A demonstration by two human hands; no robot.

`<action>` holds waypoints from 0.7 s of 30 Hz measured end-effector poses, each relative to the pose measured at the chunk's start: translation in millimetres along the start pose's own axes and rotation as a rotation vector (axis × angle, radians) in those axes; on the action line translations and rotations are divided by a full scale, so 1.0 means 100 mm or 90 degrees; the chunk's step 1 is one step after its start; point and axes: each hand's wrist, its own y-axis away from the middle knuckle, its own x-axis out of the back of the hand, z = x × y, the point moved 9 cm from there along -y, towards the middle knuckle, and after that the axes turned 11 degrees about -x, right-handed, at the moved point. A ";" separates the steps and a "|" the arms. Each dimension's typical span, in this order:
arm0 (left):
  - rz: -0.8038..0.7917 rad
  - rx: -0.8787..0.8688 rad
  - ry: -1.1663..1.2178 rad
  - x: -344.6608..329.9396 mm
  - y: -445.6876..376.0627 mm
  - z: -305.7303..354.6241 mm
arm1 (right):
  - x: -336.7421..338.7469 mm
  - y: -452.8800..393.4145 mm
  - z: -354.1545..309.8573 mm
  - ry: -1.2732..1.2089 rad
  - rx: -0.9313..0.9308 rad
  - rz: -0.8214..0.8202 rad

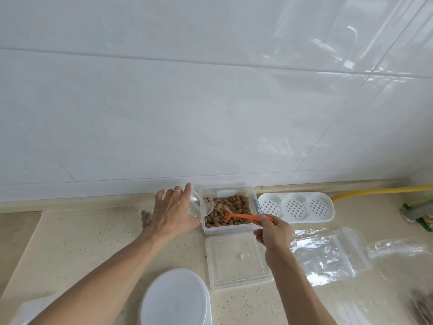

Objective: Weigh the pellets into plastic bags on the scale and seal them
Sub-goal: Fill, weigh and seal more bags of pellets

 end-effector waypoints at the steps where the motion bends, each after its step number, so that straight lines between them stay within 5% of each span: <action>1: -0.003 -0.003 0.006 -0.02 -0.02 0.00 | 0.03 0.01 -0.03 -0.014 -0.002 0.001; 12: -0.044 -0.023 -0.007 -0.03 -0.19 0.15 | 0.14 0.21 -0.59 -0.069 0.074 -0.053; 21: -0.008 -0.026 0.035 0.09 -0.19 0.25 | -0.38 0.84 -0.91 0.246 0.332 -0.195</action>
